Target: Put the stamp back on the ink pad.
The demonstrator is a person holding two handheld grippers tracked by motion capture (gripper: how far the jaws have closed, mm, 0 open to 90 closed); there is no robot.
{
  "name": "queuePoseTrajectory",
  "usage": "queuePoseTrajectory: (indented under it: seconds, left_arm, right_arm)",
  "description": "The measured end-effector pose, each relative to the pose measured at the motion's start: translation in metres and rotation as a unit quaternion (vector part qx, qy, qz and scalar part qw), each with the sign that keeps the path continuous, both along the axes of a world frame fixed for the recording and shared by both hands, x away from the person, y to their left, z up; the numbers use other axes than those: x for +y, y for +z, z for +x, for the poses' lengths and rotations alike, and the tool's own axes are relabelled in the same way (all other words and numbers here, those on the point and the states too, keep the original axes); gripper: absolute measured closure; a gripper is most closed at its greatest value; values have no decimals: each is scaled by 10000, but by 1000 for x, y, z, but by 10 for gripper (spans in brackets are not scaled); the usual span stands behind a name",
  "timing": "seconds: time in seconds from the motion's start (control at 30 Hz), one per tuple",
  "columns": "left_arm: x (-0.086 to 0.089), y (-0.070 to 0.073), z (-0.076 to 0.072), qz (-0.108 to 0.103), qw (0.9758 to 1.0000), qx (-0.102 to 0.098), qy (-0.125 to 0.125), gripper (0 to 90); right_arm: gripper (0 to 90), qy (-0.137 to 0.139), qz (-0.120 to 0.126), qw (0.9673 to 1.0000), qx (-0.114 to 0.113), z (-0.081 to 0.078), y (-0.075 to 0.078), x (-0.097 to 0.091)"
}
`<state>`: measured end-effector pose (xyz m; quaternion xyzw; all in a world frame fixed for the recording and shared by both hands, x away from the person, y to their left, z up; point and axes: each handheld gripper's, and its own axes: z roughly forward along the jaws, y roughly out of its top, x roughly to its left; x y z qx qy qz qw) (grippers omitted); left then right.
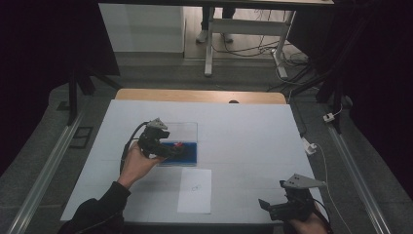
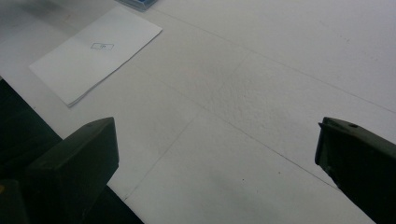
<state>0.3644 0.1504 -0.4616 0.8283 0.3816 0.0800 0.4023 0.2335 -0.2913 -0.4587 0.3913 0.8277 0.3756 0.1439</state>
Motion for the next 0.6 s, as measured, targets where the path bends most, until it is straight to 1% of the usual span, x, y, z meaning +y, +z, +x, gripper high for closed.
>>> queuePoseTrajectory:
  seconds: [0.07,0.13,0.27,0.37,0.5,0.6]
  left_arm:
    - [1,1,-3,90,10000,9,-15,93]
    - [3,3,-6,72,9999,-34,-84,59]
    - [7,6,-11,-43,9999,9,-140,28]
    - [10,8,-14,-190,9996,44,-198,1]
    - [15,9,-21,-378,9991,48,-211,0]
    - [17,10,-25,-403,9989,11,-227,0]
  right_arm:
    - [0,2,0,10000,-3,0,0,0]
    - [0,3,5,10000,0,0,0,0]
    - [0,1,9,10000,2,0,0,0]
    - [0,0,9,10000,2,0,0,0]
    - [0,-3,10,10000,2,0,0,0]
    - [0,-2,7,10000,0,0,0,0]
